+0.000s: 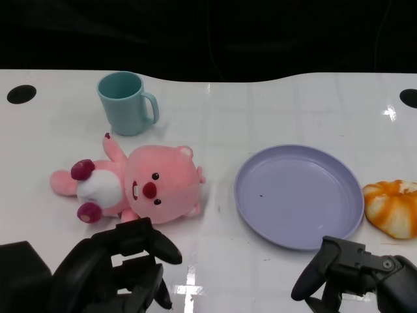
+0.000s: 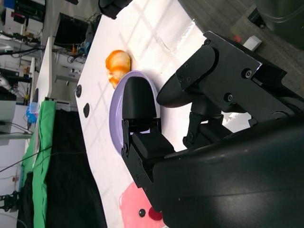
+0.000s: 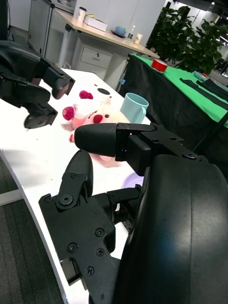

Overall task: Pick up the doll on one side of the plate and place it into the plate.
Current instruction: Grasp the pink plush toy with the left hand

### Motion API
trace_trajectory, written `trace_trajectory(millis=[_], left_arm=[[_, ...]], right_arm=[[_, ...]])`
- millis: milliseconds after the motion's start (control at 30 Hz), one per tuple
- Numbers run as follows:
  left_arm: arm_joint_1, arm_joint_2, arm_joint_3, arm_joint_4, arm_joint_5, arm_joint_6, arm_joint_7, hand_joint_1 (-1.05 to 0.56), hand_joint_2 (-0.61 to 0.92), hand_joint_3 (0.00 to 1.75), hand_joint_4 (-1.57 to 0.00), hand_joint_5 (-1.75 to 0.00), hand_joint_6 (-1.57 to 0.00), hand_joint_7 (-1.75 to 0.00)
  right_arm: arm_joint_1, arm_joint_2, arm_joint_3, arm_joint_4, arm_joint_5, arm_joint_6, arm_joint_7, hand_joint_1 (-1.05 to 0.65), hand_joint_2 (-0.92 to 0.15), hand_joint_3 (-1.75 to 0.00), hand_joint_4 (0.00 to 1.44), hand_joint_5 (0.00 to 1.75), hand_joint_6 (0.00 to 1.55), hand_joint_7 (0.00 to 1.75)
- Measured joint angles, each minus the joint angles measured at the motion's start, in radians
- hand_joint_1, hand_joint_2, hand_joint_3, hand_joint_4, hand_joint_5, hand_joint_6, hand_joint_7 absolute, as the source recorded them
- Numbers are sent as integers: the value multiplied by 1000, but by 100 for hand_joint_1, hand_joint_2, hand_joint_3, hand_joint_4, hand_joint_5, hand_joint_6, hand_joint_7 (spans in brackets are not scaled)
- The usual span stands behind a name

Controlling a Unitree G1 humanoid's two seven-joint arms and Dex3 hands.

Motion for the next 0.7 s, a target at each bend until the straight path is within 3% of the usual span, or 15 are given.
trace_trajectory(millis=[233,300,467,700], left_arm=[[-17,19,19,-14,63,-86,0,-31,81,42,-48,-113,-51,-55],[-27,33,26,-15,97,-125,0,-42,90,22,-42,-107,-48,-47],[-62,68,41,-21,167,-202,0,-53,92,18,-28,-98,-40,-39],[-151,160,64,-54,359,-202,21,-52,92,6,-14,-83,-34,-28]], right_arm=[[-4,0,3,1,-1,0,-1,-25,-75,-70,64,161,57,132],[-5,0,3,1,-1,0,-1,-25,-75,-70,64,161,57,132],[-6,0,3,5,0,0,0,-25,-76,-69,64,161,57,131],[-9,0,3,17,1,-5,0,-25,-76,-69,64,161,58,132]])
